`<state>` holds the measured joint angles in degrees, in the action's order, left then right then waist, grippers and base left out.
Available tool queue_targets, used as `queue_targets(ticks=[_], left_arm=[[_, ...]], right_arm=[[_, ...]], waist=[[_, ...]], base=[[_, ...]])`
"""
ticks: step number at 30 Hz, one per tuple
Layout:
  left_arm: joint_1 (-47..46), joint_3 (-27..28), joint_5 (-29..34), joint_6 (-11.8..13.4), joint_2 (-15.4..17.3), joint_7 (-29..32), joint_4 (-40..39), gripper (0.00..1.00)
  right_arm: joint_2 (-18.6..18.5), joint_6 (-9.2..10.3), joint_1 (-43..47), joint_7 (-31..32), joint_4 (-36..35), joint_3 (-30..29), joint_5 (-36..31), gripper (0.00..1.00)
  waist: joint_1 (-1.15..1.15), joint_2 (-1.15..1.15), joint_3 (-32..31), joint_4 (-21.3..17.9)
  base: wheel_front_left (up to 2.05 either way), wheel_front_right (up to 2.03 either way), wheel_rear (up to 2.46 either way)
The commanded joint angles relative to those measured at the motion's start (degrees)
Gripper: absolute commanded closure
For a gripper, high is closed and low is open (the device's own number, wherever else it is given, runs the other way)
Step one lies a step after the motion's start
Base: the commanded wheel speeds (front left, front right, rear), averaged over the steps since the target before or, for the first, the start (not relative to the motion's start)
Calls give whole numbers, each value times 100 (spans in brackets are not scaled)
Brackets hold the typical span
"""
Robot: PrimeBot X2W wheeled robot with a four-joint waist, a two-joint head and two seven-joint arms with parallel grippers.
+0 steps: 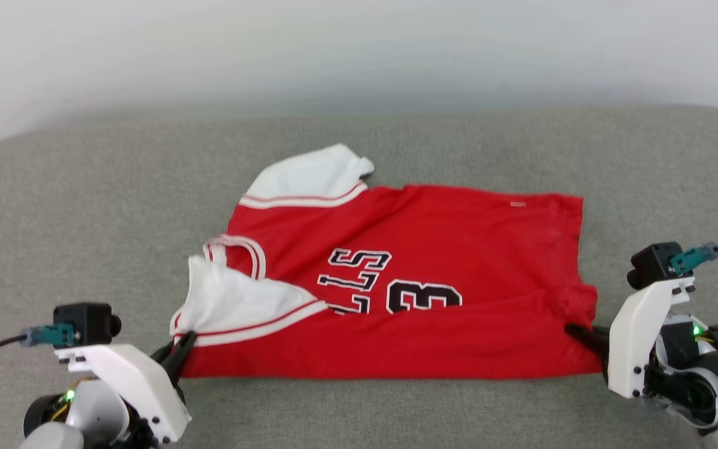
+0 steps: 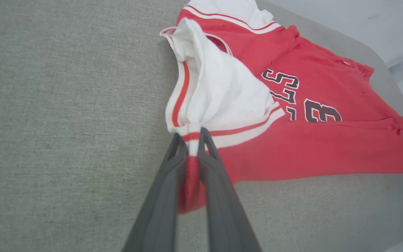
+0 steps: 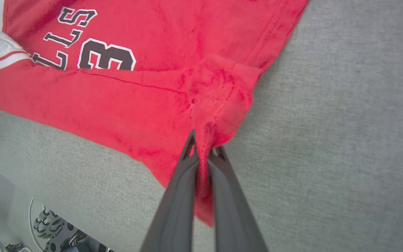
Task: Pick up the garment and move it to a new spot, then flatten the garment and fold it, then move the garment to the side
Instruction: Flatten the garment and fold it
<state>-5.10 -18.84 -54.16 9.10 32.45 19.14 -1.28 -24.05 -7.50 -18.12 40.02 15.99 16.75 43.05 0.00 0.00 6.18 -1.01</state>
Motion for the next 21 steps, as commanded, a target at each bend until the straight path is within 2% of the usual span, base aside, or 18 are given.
queue_targets(ticks=[1, 10, 13, 14, 15, 16, 17, 18, 21], left_arm=[[73, 9, -3, 19, 29, -14, -15, 100], [876, 87, -200, 306, 166, 124, -180, 100], [997, 43, -300, 275, 55, 121, -80, 100], [997, 34, -322, 257, -3, 85, -16, 100], [973, 8, -346, 233, -49, 80, 80, 98], [922, -21, -338, 195, -89, 60, 159, 52], [854, -2, -359, 174, -147, 15, 232, 3], [798, -1, -367, 147, -173, -8, 306, 0], [687, 46, -289, 135, -194, -149, 476, 0]], right_arm=[[-19, 2, 70, -21, -30, 4, 36, 100], [-40, 2, 648, 113, -121, -16, 158, 100], [42, 2, 888, 35, -66, -57, 108, 100], [81, 1, 955, -13, -39, -75, 102, 80], [91, 2, 999, -111, -12, -101, 50, 38], [117, 2, 1049, -188, 20, -120, 22, 0], [145, 1, 1079, -296, 24, -126, -22, 0], [169, 1, 1080, -453, -5, -142, -80, 0], [165, 2, 1094, -983, -82, -157, -286, 0]], waist=[[0, 0, -200, 10], [0, 0, -677, 3], [0, 0, -671, -11], [0, 0, -661, -15], [0, 0, -646, -15], [0, 0, -631, -18], [0, 0, -616, -29], [0, 0, -604, -45], [0, 0, -593, -121]], base=[[0, 0, 0], [0, 0, 0], [0, 0, 0], [0, 0, 0], [0, 0, 0], [0, 0, 0], [0, 0, 0], [0, 0, 0], [0, 0, 0]])
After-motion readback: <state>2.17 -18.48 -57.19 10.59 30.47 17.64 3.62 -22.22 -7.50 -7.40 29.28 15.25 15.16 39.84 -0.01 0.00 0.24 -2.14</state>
